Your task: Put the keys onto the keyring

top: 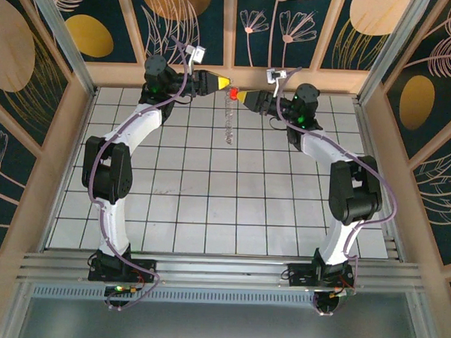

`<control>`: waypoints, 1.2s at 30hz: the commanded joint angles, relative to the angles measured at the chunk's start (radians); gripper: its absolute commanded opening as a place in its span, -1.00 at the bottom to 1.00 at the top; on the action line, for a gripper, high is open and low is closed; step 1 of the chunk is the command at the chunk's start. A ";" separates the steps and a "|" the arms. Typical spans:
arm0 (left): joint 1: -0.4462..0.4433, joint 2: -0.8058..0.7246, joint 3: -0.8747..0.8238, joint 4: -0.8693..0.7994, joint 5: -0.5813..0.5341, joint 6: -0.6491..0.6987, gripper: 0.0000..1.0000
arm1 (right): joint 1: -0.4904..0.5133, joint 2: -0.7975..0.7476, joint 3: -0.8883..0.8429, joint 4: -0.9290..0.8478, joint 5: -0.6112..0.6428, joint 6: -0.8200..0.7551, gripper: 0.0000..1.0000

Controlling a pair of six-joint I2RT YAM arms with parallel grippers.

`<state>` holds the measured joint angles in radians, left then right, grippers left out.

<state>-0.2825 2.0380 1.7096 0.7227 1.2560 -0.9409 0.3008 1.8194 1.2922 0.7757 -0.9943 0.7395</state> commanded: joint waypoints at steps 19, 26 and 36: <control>-0.001 -0.035 0.028 0.049 0.016 0.003 -1.00 | 0.052 -0.022 0.083 -0.055 0.003 -0.124 0.02; 0.000 -0.039 0.029 0.047 0.014 0.004 -1.00 | 0.067 -0.020 0.093 -0.094 -0.018 -0.147 -0.51; -0.001 -0.053 0.013 0.060 -0.022 -0.002 -1.00 | 0.077 -0.042 0.073 -0.151 -0.022 -0.183 -1.00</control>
<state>-0.2825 2.0373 1.7100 0.7223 1.2549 -0.9409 0.3630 1.7927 1.3540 0.6373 -0.9924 0.5835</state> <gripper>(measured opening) 0.060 0.053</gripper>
